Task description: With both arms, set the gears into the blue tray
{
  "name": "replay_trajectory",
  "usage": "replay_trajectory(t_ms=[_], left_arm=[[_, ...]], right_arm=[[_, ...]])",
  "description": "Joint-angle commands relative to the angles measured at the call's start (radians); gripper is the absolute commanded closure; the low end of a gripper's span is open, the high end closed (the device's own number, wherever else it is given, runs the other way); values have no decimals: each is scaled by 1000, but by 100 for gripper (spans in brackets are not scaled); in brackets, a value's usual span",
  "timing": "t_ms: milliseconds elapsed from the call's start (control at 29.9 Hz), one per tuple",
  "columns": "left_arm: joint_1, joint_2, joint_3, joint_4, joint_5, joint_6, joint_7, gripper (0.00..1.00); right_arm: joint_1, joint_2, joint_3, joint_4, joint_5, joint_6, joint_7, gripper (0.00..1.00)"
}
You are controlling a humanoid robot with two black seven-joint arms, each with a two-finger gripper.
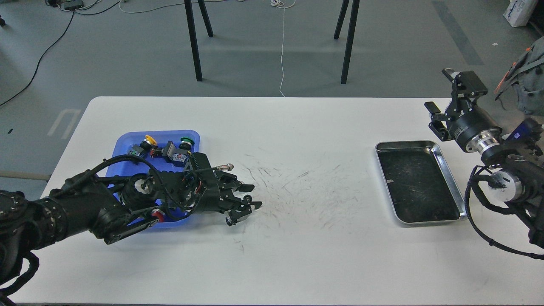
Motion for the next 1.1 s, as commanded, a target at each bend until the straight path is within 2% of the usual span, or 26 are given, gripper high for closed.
replay_trajectory(t_ms=[0,201,368,769,1070], left_arm=[[-4,2,16,25,31,1,2,61],[-5,2,19,34,40,6,2,71],[-4,3,21,35,45,6,2,74],[-41,11,1,32,28,38,2,76],[-140,11,-2,34,-182,78,2,76]], right_arm=[[-2,0,0,-1,0,-2,0,2],[-2,0,0,-1,-2,-3,0,2],[-2,0,0,-1,-3,-4,0,2],[-3,0,-6,-1,-3,-4,0,2],[-5,0,-8,-1,-3,-4,0,2]])
